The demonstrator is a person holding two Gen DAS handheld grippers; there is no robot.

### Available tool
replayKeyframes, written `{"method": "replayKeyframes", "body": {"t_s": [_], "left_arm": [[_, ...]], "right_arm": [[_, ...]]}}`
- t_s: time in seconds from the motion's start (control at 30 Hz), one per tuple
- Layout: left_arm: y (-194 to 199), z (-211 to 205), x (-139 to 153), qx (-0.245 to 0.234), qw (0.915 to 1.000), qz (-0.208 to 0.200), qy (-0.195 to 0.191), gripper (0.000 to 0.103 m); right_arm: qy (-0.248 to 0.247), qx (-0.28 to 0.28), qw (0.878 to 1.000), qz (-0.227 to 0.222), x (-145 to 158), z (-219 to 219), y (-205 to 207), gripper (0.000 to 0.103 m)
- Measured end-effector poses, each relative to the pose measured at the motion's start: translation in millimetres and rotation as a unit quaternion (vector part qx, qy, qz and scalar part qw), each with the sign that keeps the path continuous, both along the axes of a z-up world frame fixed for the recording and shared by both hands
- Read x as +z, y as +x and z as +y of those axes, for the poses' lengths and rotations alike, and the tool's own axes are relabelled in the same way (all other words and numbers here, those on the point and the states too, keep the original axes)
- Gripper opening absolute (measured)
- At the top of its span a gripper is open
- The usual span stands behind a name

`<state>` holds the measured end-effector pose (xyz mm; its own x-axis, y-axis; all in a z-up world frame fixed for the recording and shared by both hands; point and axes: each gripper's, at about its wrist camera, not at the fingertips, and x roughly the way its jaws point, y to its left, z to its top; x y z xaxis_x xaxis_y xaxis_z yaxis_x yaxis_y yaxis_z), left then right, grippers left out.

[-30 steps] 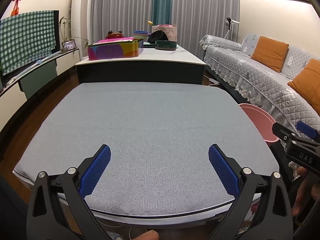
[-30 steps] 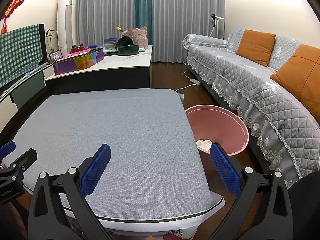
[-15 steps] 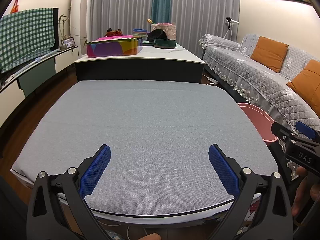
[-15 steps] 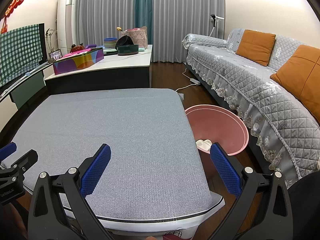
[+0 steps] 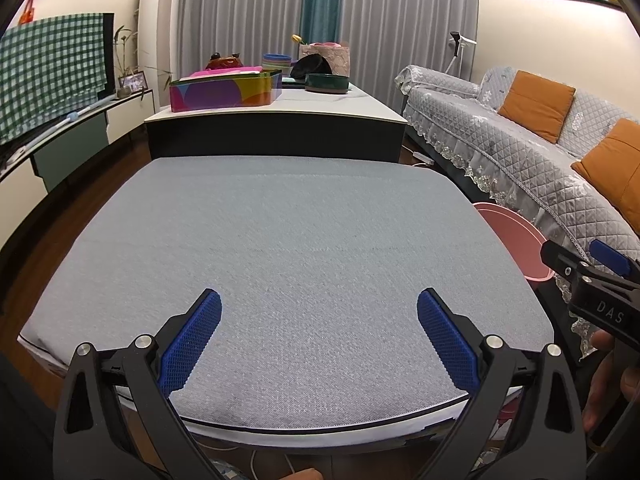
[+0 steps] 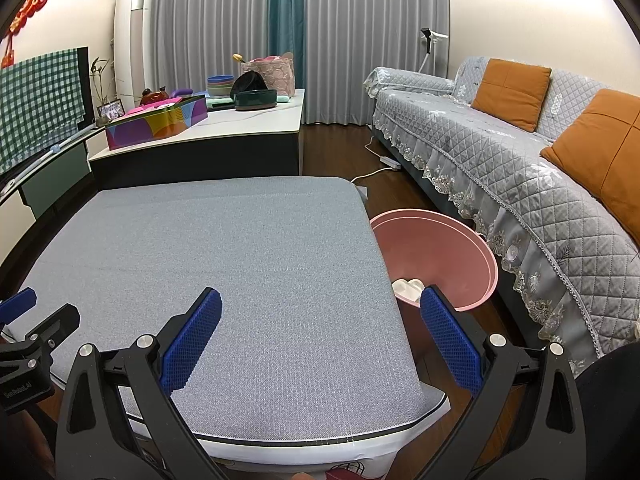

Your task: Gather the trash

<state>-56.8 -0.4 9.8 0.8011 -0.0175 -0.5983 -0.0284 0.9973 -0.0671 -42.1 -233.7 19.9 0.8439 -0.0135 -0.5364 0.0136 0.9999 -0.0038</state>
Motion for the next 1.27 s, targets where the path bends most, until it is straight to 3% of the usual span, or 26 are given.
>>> {"method": "replayKeyframes", "body": {"t_s": [1.27], "left_arm": [[2.7,-2.3,-6.8,0.007,0.9998,0.016,0.002,0.095]], "right_arm": [[0.000,0.000,1.000,0.001,0.0,0.8,1.0,0.098]]}}
